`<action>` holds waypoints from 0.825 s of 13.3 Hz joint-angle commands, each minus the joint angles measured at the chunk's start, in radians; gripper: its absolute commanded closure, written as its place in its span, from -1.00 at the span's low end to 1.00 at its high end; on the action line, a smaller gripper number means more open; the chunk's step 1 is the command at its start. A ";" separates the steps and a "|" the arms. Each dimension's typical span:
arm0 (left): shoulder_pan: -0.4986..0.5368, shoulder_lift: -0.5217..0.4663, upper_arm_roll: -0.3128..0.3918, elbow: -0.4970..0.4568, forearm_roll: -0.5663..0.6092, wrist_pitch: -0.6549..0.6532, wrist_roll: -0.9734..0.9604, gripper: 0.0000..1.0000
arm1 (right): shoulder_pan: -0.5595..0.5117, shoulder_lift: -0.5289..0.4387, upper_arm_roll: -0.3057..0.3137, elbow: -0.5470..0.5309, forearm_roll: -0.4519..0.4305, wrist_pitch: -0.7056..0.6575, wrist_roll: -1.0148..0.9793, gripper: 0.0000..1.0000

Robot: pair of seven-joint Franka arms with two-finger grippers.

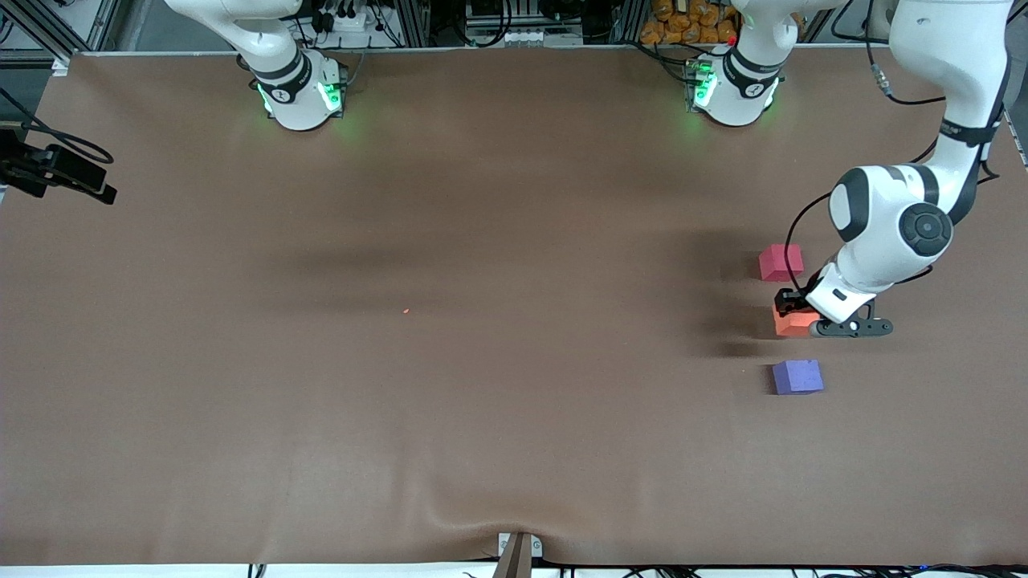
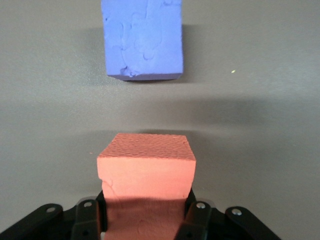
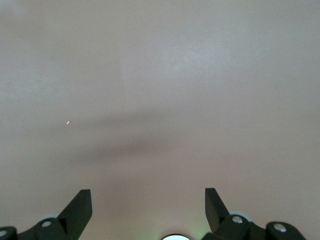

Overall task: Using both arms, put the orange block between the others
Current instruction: 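Carry the orange cube with the left gripper between the pink and blue cubes, then open the left gripper and lift it away from the cubes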

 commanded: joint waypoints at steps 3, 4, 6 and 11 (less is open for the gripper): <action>0.027 0.051 -0.016 0.016 0.015 0.042 -0.004 1.00 | 0.008 -0.001 -0.002 0.016 0.005 -0.040 0.014 -1.00; 0.027 0.069 -0.017 0.032 0.014 0.042 -0.006 1.00 | 0.009 -0.001 -0.001 0.016 0.005 -0.040 0.014 -1.00; 0.026 0.086 -0.017 0.051 0.014 0.042 -0.006 0.42 | 0.011 -0.001 0.004 0.016 0.006 -0.040 0.014 -1.00; 0.021 0.042 -0.019 0.089 0.012 0.012 -0.009 -1.00 | 0.011 -0.001 0.005 0.017 0.008 -0.040 0.014 -1.00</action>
